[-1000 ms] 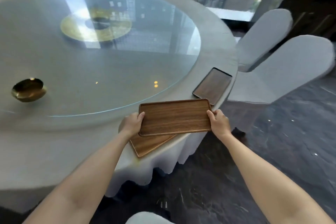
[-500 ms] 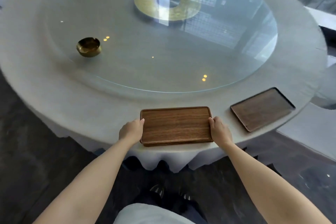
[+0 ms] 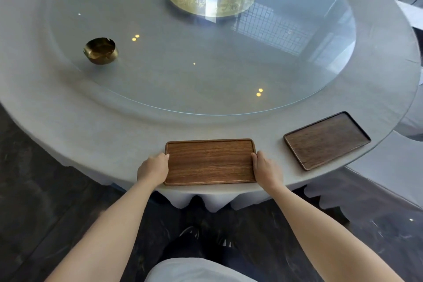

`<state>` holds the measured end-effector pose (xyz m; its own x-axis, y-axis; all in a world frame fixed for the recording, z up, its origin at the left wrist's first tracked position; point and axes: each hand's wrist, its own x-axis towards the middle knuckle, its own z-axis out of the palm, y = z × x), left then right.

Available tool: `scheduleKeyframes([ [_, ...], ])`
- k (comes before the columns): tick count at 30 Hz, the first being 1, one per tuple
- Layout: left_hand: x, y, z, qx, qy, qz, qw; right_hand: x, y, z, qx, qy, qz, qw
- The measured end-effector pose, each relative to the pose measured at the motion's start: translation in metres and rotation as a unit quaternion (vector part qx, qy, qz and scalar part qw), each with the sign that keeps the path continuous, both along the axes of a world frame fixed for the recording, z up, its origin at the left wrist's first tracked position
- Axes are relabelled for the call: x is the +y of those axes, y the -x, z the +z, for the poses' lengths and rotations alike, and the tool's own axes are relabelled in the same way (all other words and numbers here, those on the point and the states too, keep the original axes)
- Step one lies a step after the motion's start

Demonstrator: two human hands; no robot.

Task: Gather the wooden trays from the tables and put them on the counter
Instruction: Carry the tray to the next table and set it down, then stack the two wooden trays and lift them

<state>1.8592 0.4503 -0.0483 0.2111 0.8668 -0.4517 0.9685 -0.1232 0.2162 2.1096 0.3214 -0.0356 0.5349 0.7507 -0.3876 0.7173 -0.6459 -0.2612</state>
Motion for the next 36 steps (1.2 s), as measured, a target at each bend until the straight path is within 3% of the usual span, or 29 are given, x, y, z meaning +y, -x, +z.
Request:
scheduleKeyframes([
  [16,-0.005,0.006,0.002,-0.021,0.008,-0.032,0.999,0.002,0.001,0.003,0.02,0.022,-0.055,0.998],
  [22,0.009,-0.005,0.021,-0.032,-0.056,-0.04,0.997,-0.001,-0.004,0.014,0.046,0.018,-0.102,0.994],
  [29,0.007,-0.072,0.05,-0.097,-0.069,-0.103,0.988,-0.015,-0.039,0.031,0.007,-0.018,-0.105,0.994],
  [36,-0.045,-0.19,0.054,-0.119,-0.047,-0.149,0.981,-0.046,-0.141,0.044,-0.002,-0.061,-0.146,0.987],
])
